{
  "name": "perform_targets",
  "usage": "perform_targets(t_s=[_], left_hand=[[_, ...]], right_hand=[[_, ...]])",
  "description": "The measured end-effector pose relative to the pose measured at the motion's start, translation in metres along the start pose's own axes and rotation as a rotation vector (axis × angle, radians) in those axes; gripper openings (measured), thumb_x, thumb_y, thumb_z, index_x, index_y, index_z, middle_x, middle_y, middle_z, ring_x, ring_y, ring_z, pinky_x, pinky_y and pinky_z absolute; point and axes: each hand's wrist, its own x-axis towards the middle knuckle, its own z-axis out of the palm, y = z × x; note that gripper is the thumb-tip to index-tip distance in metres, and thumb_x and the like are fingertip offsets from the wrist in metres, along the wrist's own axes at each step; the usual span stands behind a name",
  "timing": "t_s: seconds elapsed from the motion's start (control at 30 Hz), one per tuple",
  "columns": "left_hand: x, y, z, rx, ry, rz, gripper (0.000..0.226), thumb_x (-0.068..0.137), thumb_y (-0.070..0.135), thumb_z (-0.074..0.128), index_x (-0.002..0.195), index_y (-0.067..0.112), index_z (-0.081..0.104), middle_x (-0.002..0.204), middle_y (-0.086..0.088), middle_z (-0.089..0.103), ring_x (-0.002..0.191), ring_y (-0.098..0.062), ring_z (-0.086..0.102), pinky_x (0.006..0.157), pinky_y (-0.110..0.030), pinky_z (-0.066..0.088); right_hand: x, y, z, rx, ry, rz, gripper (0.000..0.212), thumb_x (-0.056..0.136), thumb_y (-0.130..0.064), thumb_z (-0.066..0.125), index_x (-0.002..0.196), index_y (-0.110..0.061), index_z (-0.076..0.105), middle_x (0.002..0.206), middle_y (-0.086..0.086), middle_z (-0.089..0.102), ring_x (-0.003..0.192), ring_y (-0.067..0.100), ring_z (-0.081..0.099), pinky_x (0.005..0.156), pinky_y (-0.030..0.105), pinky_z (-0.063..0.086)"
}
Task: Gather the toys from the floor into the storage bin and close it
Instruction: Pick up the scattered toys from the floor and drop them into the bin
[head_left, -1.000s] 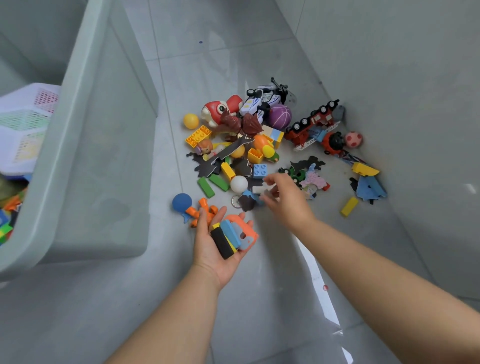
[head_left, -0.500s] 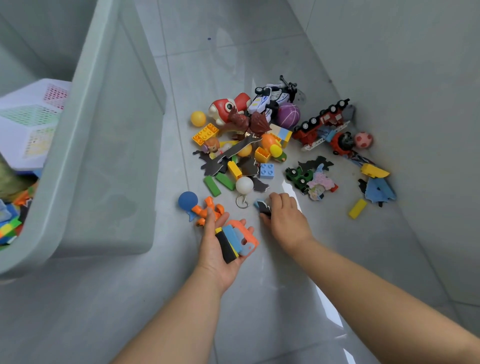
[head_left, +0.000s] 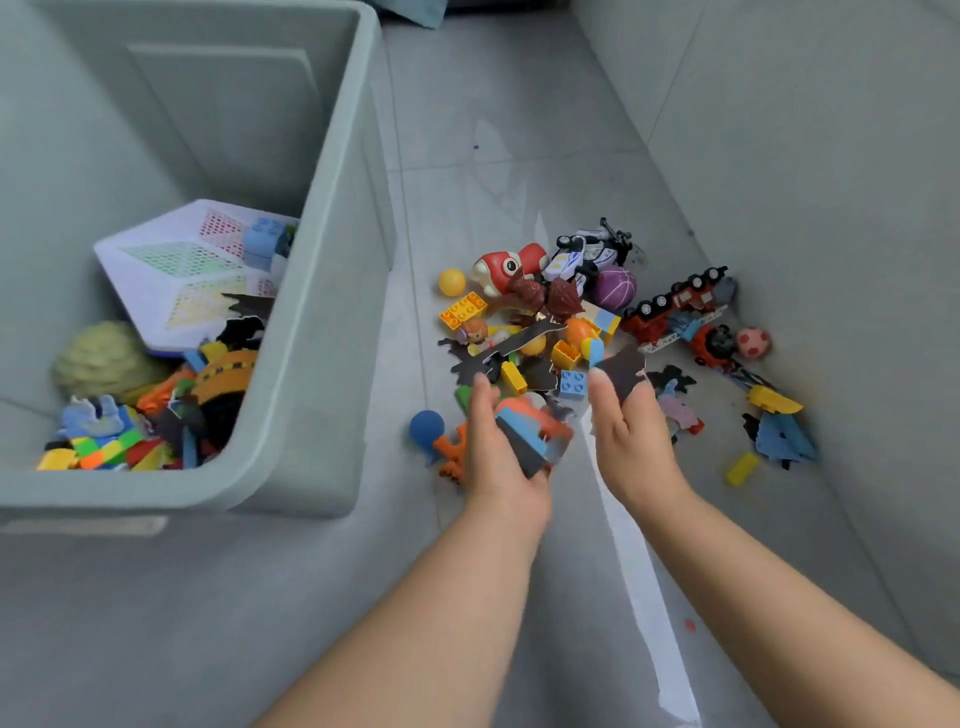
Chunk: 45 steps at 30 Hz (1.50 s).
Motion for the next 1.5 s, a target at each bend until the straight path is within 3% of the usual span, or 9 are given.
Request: perform_targets(t_s=[0.17, 0.27, 0.37, 0.63, 0.77, 0.87, 0.97, 1.23, 1.5], left_hand=[[-0.048, 0.091, 0.037, 0.096, -0.294, 0.373, 0.051, 0.075, 0.065, 0.056, 0.088, 0.018, 0.072, 0.099, -0.009, 0.069, 0.097, -0.027, 0.064, 0.103, -0.05, 0.043], [-0.07, 0.167, 0.019, 0.269, -0.211, 0.606, 0.082, 0.05, 0.081, 0.063, 0.106, 0.021, 0.066, 0.114, -0.005, 0.066, 0.109, -0.027, 0.061, 0.102, -0.052, 0.042], [-0.094, 0.222, -0.027, 0.24, -0.095, 0.692, 0.042, 0.076, 0.058, 0.062, 0.08, 0.017, 0.067, 0.086, -0.007, 0.072, 0.087, -0.025, 0.069, 0.083, -0.041, 0.055], [-0.091, 0.265, -0.107, 0.415, 0.078, 0.411, 0.045, 0.066, 0.054, 0.074, 0.092, 0.019, 0.069, 0.104, -0.008, 0.071, 0.098, -0.029, 0.067, 0.092, -0.051, 0.05], [-0.095, 0.263, -0.096, 0.462, 0.105, 0.548, 0.034, 0.081, 0.052, 0.063, 0.087, 0.018, 0.064, 0.1, 0.005, 0.065, 0.099, -0.015, 0.061, 0.083, -0.033, 0.051], [-0.105, 0.254, -0.091, 0.422, -0.059, 0.574, 0.028, 0.093, 0.045, 0.048, 0.098, 0.021, 0.061, 0.11, 0.005, 0.061, 0.109, -0.009, 0.054, 0.084, -0.022, 0.038], [-0.121, 0.237, -0.079, 0.343, -0.242, 0.527, 0.024, 0.097, 0.032, 0.044, 0.105, 0.016, 0.06, 0.105, 0.002, 0.067, 0.105, -0.011, 0.061, 0.091, -0.023, 0.044], [-0.126, 0.145, -0.01, 0.424, -0.606, 0.149, 0.026, 0.098, 0.027, 0.041, 0.104, 0.016, 0.063, 0.092, -0.002, 0.07, 0.085, -0.014, 0.065, 0.083, -0.028, 0.051], [-0.031, -0.004, 0.035, 0.727, -0.262, -0.213, 0.022, 0.099, 0.022, 0.036, 0.108, 0.008, 0.051, 0.086, -0.006, 0.062, 0.081, -0.021, 0.058, 0.087, -0.034, 0.043]], right_hand=[[0.005, -0.135, 0.037, 0.139, -0.119, -0.245, 0.021, 0.087, -0.045, 0.039, 0.096, -0.045, 0.058, 0.105, 0.014, 0.058, 0.107, 0.026, 0.053, 0.098, 0.041, 0.041], [0.003, -0.195, 0.08, 0.248, -0.231, -0.192, 0.031, 0.094, -0.03, 0.047, 0.118, -0.013, 0.054, 0.12, 0.02, 0.055, 0.11, 0.026, 0.051, 0.1, 0.039, 0.039], [-0.016, -0.233, 0.142, 0.503, -0.458, -0.131, 0.018, 0.094, -0.018, 0.047, 0.104, -0.016, 0.061, 0.11, 0.017, 0.063, 0.105, 0.025, 0.06, 0.097, 0.039, 0.047], [-0.044, -0.228, 0.209, 0.587, -0.543, 0.406, 0.028, 0.095, -0.02, 0.045, 0.12, -0.017, 0.057, 0.119, 0.008, 0.063, 0.104, 0.026, 0.063, 0.084, 0.04, 0.053], [-0.038, -0.227, 0.17, 0.621, -0.53, 0.407, 0.038, 0.099, -0.005, 0.035, 0.136, -0.008, 0.042, 0.121, -0.005, 0.049, 0.102, 0.012, 0.059, 0.078, 0.003, 0.042], [-0.035, -0.217, 0.129, 0.609, -0.562, 0.398, 0.036, 0.098, -0.004, 0.034, 0.129, -0.014, 0.049, 0.128, 0.002, 0.053, 0.123, 0.016, 0.048, 0.107, 0.026, 0.035], [-0.036, -0.209, 0.068, 0.54, -0.575, 0.353, 0.028, 0.096, -0.004, 0.038, 0.113, -0.012, 0.06, 0.114, 0.005, 0.066, 0.108, 0.016, 0.062, 0.098, 0.027, 0.046], [-0.054, -0.125, -0.119, 0.348, 0.059, 0.509, 0.023, 0.092, 0.005, 0.042, 0.09, -0.008, 0.061, 0.062, -0.002, 0.069, 0.053, 0.004, 0.062, 0.055, 0.013, 0.053], [-0.068, 0.033, -0.171, -0.185, -0.021, 0.659, 0.02, 0.088, 0.005, 0.05, 0.097, -0.011, 0.058, 0.087, 0.007, 0.054, 0.067, 0.014, 0.046, 0.055, 0.014, 0.041]])
